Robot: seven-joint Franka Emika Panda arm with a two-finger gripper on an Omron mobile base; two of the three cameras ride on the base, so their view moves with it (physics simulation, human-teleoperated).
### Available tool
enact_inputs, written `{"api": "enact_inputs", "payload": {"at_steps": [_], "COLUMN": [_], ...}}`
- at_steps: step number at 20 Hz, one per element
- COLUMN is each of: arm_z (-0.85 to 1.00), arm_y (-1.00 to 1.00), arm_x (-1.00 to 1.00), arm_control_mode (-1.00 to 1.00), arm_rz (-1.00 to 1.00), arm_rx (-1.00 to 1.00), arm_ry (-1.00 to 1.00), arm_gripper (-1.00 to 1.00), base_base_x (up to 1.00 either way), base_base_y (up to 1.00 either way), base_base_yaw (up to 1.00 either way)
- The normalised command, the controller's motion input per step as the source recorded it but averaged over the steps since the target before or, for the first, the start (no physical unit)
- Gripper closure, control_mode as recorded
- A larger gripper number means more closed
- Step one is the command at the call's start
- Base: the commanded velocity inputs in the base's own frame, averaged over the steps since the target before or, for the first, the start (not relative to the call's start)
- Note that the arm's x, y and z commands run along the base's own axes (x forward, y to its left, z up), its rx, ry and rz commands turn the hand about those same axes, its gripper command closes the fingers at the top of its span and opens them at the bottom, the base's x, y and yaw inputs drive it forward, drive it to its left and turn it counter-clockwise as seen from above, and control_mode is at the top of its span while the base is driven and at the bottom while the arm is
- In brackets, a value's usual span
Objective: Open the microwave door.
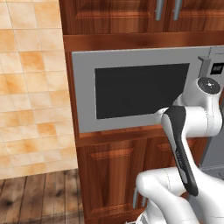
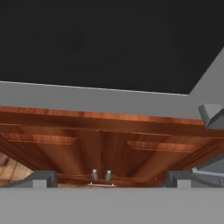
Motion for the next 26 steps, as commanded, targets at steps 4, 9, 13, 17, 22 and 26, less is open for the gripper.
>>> {"api": "enact_inputs", "payload": {"at_steps": [4, 9, 13, 17, 22, 26], "arm_z": [0.0, 0.0, 0.0, 0.0, 0.0, 0.0], "arm_y": [0.0, 0.0, 0.0, 0.0, -0.05, -0.02], "arm_x": [0.0, 0.0, 0.0, 0.0, -0.02, -0.03], "arm_control_mode": [1.0, 1.0, 1.0, 1.0, -1.0, -1.0], "arm_rz": [0.0, 0.0, 0.0, 0.0, 0.0, 0.0], "arm_rx": [0.0, 0.0, 0.0, 0.0, 0.0, 0.0], "arm_ry": [0.0, 0.0, 0.0, 0.0, -0.02, -0.03], "arm_gripper": [-1.0, -1.0, -1.0, -1.0, -1.0, -1.0], "base_base_x": [-0.41, -0.39, -0.4, -0.37, -0.26, 0.0], "base_base_y": [-0.33, -0.34, -0.4, -0.52, -0.45, 0.0], "base_base_yaw": [0.0, 0.0, 0.0, 0.0, -0.01, 0.0]}}
